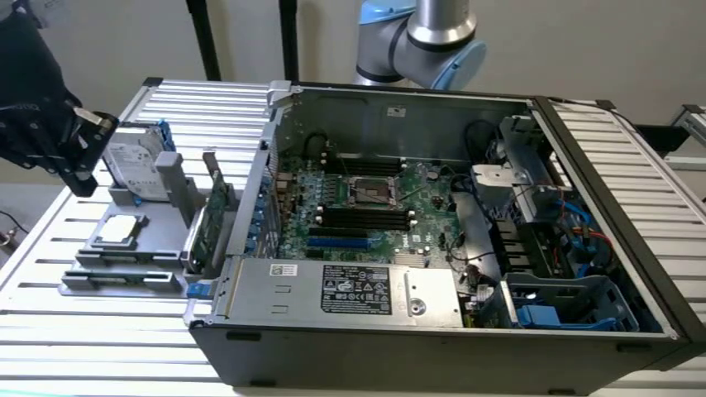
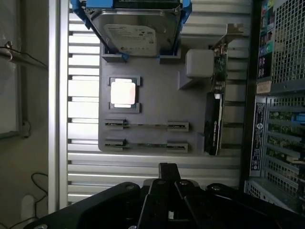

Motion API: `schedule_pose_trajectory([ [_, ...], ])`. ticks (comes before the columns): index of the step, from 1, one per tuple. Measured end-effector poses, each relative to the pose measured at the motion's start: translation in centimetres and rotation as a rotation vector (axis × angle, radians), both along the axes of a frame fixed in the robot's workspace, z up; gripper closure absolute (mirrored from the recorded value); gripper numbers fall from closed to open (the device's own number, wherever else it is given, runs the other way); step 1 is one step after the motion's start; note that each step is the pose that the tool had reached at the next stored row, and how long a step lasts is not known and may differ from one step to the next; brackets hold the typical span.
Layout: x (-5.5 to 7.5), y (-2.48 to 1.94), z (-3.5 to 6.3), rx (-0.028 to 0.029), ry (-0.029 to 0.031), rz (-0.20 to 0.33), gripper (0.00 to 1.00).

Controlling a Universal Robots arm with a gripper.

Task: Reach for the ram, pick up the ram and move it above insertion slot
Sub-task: 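Reach for the ram, then pick up the ram and move it above insertion slot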

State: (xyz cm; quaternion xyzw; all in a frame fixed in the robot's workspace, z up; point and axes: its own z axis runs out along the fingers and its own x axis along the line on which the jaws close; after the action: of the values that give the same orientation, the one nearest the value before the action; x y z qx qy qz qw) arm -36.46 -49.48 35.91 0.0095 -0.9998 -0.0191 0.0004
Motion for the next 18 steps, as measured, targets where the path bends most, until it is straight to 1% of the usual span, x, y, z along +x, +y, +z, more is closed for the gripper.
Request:
schedule_pose_trajectory([
  [2,0.05,-0.22,-0.08,0.0000,0.0000,0.000,0.89],
  [3,0.05,-0.25,-0.11,0.0000,0.0000,0.001,0.89],
  [5,0.05,-0.26,-0.15,-0.0001,0.0027,0.015,0.89],
  [7,0.04,-0.26,-0.16,0.0002,0.0035,0.045,0.89],
  [18,0.05,-0.26,-0.19,0.0046,0.0036,0.223,0.89],
])
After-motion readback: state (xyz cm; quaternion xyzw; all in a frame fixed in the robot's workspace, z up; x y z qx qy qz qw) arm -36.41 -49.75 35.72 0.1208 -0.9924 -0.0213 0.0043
